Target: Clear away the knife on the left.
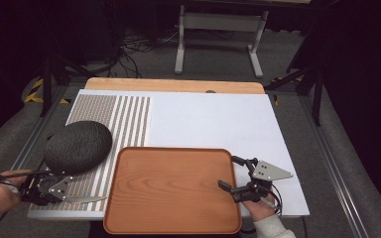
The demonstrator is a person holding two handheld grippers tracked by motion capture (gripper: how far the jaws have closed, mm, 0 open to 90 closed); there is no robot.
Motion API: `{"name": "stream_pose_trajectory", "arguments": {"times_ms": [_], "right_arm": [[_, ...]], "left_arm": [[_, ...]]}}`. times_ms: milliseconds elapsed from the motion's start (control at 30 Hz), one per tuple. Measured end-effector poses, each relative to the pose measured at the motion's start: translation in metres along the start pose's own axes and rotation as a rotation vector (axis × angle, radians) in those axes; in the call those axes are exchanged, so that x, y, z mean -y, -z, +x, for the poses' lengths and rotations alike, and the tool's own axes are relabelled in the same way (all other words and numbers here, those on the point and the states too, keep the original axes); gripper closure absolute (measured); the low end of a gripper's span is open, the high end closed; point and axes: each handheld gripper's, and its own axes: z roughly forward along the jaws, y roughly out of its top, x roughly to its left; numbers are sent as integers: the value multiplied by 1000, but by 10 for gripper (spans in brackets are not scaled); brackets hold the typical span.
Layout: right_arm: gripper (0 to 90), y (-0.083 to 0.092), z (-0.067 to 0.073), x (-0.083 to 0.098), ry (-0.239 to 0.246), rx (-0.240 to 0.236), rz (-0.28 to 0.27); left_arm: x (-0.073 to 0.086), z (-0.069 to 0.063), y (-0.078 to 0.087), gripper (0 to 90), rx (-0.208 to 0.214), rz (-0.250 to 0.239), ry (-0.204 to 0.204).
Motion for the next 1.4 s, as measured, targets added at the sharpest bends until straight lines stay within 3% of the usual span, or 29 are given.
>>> {"name": "stream_pose_trajectory", "arguments": {"times_ms": [67,267,400,700,933,1233,1400], "right_arm": [[58,0,0,0,-1,0,-1],[58,1,-1,0,-5,0,-6],[58,1,-1,0,-5,2,-7],[58,3,-2,-1,-5,5,-14],[57,4,-2,-1,-6,7,-15],[58,5,-3,-1,-7,9,-17],[58,5,-3,-2,-7,9,-20]], "left_arm": [[1,0,3,802,-7,9,3],[4,0,14,803,-30,-39,35],[5,0,23,803,-46,-75,79],[-1,2,49,803,-54,-210,165],[-8,3,65,803,-65,-330,263],[-13,6,73,802,-27,-444,380],[-19,6,72,802,-11,-472,430]]}}
